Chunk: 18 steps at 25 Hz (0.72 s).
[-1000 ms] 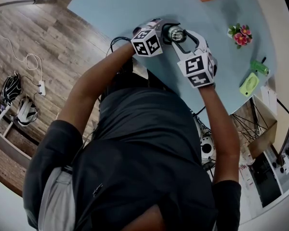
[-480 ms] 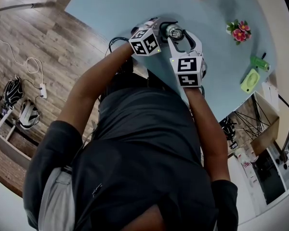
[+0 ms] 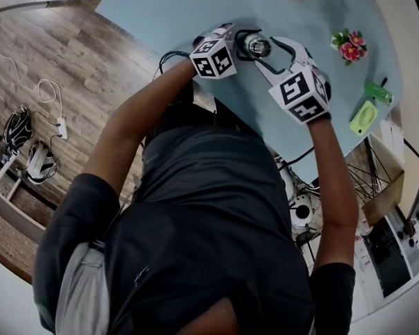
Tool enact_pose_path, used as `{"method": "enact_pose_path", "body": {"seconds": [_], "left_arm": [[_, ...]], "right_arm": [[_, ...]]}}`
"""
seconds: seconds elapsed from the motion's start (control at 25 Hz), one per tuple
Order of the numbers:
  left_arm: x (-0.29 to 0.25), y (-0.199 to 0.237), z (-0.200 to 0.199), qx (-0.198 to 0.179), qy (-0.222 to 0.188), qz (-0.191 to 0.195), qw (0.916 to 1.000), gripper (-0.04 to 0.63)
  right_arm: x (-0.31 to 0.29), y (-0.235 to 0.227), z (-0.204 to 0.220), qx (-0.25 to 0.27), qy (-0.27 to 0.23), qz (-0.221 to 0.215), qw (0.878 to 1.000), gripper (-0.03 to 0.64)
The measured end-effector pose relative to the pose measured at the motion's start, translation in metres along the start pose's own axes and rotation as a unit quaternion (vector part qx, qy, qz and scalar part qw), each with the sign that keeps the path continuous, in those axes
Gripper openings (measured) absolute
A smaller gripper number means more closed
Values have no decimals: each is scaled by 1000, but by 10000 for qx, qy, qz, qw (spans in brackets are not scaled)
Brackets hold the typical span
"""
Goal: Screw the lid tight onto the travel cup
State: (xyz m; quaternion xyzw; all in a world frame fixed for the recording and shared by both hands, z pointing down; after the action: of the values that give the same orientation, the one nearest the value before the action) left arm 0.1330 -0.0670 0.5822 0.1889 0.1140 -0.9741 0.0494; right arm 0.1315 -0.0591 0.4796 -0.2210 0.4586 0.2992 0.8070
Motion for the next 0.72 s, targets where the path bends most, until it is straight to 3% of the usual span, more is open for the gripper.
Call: {"method": "enact_pose_path", "body": {"seconds": [0.08,0.2,0.4,0.48,0.56,0.72], "left_arm": [[-1,0,0,4,1,3,10000,428],[-1,1,1,6,3,9,10000,430],[2,0,1,9,7,9,10000,430],[3,0,1,6,4,14,10000,430],[3,0,1,5,-4,14,10000,428],[3,0,2,17,-18,6,10000,429]], "right_arm": [[0,2,3,989,430,-463,9931,236],[-7,0,6,2168,913,-781,9688,236],[-21,1,2,3029,1177,-999,9404,235],[-22,1,3,3035,1171,-992,9404,233],[-22,1,3,2729,1076,-924,9515,230],[-22,-2,0,1179,563,-593,9897,229]]}}
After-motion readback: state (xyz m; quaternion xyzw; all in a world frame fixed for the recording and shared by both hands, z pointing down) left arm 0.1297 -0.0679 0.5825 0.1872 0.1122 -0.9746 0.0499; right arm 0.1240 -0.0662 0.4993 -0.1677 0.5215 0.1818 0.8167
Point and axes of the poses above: the fingertips, and each gripper's own axes: x backward along the fingers, y to its left, z out of its underside, the point moved 3 cm from there along x, backward along the fingers, and after that the axes turned 13 degrees about -x, right-handed, at the moved point
